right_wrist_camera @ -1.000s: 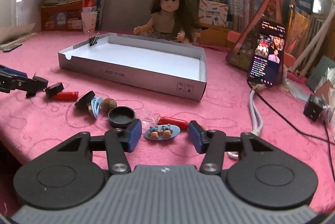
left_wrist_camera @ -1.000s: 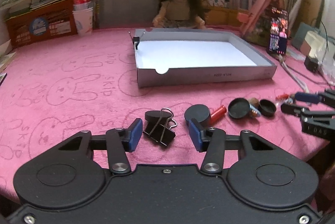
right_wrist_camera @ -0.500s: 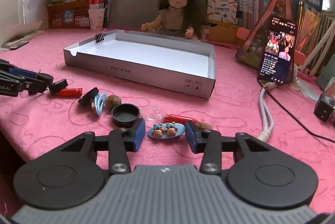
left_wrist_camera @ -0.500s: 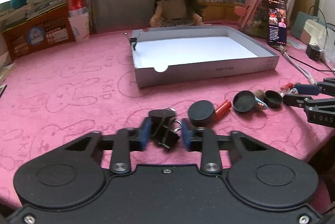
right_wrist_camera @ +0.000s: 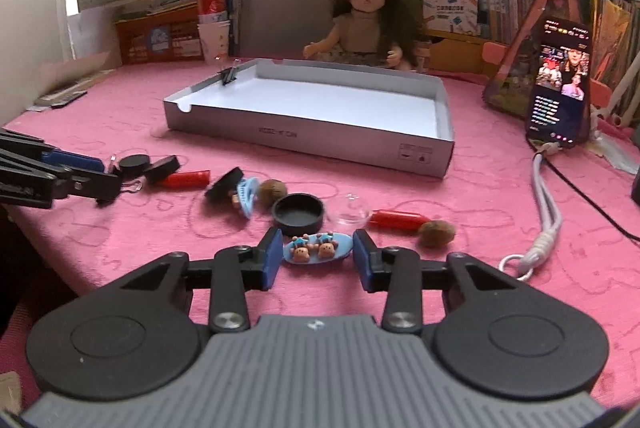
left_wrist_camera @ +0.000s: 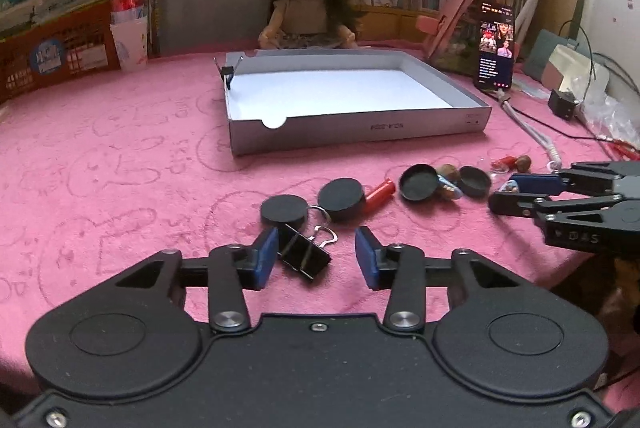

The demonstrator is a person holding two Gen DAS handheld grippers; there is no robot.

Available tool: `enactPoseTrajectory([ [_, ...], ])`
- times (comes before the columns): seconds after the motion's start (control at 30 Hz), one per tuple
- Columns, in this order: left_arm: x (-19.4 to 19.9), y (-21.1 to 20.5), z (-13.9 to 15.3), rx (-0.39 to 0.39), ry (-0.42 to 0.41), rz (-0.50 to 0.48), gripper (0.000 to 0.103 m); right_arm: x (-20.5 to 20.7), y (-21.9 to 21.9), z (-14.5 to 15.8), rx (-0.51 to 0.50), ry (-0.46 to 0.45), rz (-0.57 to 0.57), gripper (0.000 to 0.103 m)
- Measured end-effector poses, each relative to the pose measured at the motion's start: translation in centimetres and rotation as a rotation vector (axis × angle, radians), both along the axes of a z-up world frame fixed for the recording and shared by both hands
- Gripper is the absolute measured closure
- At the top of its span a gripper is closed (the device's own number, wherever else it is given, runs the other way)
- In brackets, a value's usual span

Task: Organize rigid objects
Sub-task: 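Grasp the black binder clip with the left tool while the right tool grasps the blue hair clip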

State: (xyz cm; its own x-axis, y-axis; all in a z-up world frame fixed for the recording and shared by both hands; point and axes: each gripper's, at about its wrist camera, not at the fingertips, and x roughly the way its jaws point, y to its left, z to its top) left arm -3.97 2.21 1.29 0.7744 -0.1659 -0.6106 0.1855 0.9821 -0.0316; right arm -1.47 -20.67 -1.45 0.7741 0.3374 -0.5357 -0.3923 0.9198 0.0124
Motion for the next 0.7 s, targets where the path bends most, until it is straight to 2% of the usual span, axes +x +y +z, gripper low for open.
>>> enactPoseTrajectory([
  [0.07,0.3,0.0,-0.3,0.032,-0.008,-0.022,0.058,-0.1,0.1,0.0,0.001,0.004,0.017,0.059],
  [0.23,0.7,-0.2,-0.6,0.066,0.046,-0.116,0.059,-0.2,0.1,0.0,0.002,0.008,0.028,0.059],
  [0.4,-0.5,-0.6,-0.3,-0.019,0.103,-0.186,0.059,-0.2,0.1,0.0,0.004,0.009,0.025,0.059],
  [0.63,-0.8,-1.4,-0.4,-0.005,0.045,-0.063,0.059,-0.2,0.2,0.0,-0.001,0.001,0.016,0.058],
  [0.67,-0.7,-1.8,-0.5,0.005,0.036,-0.045,0.059,-0.2,0.2,-0.1,-0.003,-0.005,0.01,0.051],
  [0.7,-0.7,-2.1,-0.7,0.018,0.03,-0.028,0.059,-0.3,0.3,-0.1,-0.009,-0.012,0.001,0.051],
])
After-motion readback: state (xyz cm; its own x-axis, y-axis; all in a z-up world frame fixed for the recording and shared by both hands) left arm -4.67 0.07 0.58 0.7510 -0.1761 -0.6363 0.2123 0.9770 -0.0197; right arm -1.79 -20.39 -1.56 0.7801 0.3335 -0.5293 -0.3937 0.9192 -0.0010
